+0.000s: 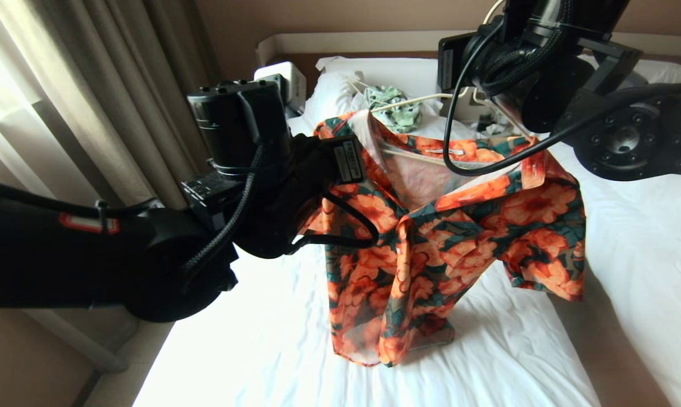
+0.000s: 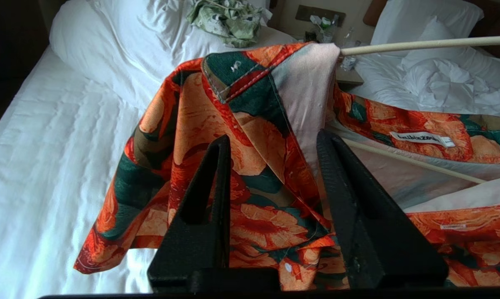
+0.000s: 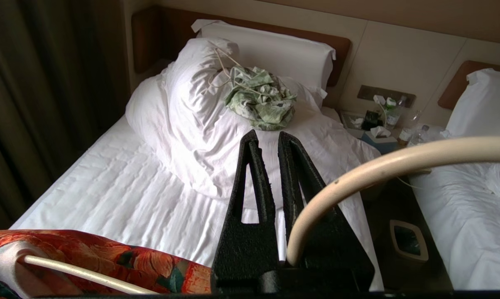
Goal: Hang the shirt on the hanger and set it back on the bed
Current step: Take the clothes hanger out of the clothes
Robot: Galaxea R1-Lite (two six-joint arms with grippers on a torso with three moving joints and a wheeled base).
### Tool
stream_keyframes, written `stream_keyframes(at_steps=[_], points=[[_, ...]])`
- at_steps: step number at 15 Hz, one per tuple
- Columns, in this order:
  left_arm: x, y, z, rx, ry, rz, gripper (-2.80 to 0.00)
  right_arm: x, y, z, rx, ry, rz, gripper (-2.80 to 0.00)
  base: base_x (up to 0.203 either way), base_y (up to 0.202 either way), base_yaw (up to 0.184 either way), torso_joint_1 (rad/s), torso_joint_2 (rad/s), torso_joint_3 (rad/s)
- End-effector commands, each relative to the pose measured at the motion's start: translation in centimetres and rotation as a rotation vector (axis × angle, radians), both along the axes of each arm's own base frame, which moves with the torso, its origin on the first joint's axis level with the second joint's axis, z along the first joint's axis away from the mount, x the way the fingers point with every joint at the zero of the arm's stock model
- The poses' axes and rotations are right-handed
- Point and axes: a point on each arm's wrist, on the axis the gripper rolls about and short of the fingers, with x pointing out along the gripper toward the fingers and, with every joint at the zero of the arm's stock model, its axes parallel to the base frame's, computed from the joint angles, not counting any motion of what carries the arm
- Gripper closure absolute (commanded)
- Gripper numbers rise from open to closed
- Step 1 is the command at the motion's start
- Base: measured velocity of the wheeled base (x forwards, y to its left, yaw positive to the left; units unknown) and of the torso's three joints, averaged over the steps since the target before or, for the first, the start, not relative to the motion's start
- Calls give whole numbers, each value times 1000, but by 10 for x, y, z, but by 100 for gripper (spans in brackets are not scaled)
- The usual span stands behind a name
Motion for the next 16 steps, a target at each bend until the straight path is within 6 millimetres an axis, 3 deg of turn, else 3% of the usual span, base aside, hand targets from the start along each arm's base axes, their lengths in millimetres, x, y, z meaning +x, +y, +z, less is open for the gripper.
stream_keyframes(at_steps=[1, 10, 16], points=[[7, -9, -12, 16, 20, -6, -280, -2, 0, 2, 3, -5, 0, 0, 0, 0, 0, 0, 0, 0], [18, -11, -4, -35, -5, -171, -280, -8, -5, 9, 12, -19, -3, 0, 0, 0, 0, 0, 0, 0], [41, 7, -9, -84, -5, -187, -280, -13, -9, 13, 21, -28, -2, 0, 0, 0, 0, 0, 0, 0]])
